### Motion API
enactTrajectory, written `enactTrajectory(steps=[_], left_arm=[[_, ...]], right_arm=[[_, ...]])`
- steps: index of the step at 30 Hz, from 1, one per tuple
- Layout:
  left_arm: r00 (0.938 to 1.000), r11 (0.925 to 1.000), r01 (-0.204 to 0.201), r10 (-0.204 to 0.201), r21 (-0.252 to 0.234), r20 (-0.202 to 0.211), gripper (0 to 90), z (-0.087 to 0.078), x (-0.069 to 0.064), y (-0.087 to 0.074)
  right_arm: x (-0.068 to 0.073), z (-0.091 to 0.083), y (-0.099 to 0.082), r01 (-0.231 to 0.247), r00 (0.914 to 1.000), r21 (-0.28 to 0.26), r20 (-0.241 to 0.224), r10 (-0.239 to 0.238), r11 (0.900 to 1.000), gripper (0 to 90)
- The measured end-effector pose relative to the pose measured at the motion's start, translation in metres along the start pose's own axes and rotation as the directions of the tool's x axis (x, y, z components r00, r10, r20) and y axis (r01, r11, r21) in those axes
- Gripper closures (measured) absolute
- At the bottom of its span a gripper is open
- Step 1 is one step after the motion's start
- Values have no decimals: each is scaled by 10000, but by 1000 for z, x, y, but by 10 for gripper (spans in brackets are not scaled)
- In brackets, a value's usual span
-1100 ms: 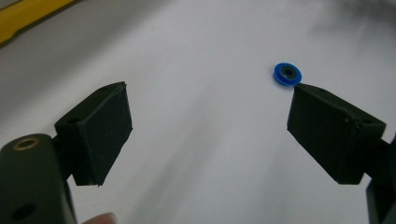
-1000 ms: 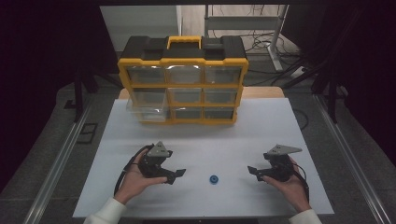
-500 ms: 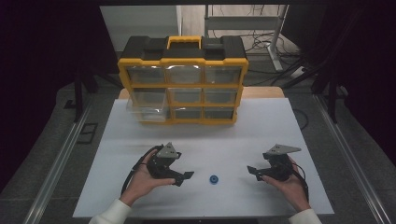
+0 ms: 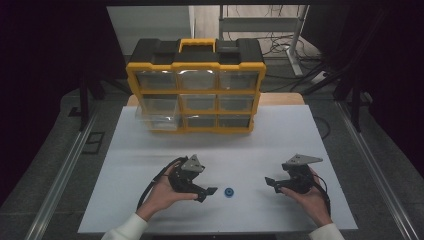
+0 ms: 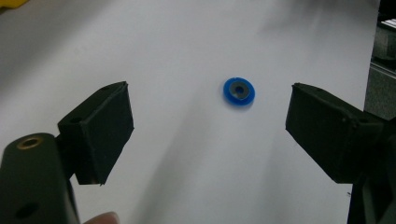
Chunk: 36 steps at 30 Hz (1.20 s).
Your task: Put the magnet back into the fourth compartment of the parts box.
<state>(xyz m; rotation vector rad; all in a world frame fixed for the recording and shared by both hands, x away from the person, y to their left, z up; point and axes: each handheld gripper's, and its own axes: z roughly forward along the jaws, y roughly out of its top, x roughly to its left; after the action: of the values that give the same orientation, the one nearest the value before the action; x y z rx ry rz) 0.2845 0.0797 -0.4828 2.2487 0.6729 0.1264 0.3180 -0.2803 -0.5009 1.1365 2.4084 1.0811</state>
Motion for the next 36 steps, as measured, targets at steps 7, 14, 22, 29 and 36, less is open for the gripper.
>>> enactTrajectory(steps=[7, 14, 22, 29, 36], left_arm=[[9995, 9995, -236, 232, 196, 201, 160, 9, -5, 6], [9991, 9980, -378, 367, 506, 232, 175, 21, -9, 9], [9976, 9953, -484, 440, 834, 538, 183, 37, -12, 13], [9967, 9914, -561, 486, 1181, 655, 202, 49, -14, 16], [9957, 9852, -688, 580, 1573, 719, 215, 56, -16, 19]], right_arm=[[0, 0, 0, 0, 10000, -2, -11, 0, 10000, 125], [-1, 1, 0, 32, 10000, 27, 9, -32, 10000, 125], [-1, 1, -1, 65, 10000, 93, 29, -65, 9999, 125], [0, 1, -1, 100, 9999, 122, 34, -101, 9999, 125], [0, 2, -1, 120, 9999, 172, 76, -122, 9998, 125]])
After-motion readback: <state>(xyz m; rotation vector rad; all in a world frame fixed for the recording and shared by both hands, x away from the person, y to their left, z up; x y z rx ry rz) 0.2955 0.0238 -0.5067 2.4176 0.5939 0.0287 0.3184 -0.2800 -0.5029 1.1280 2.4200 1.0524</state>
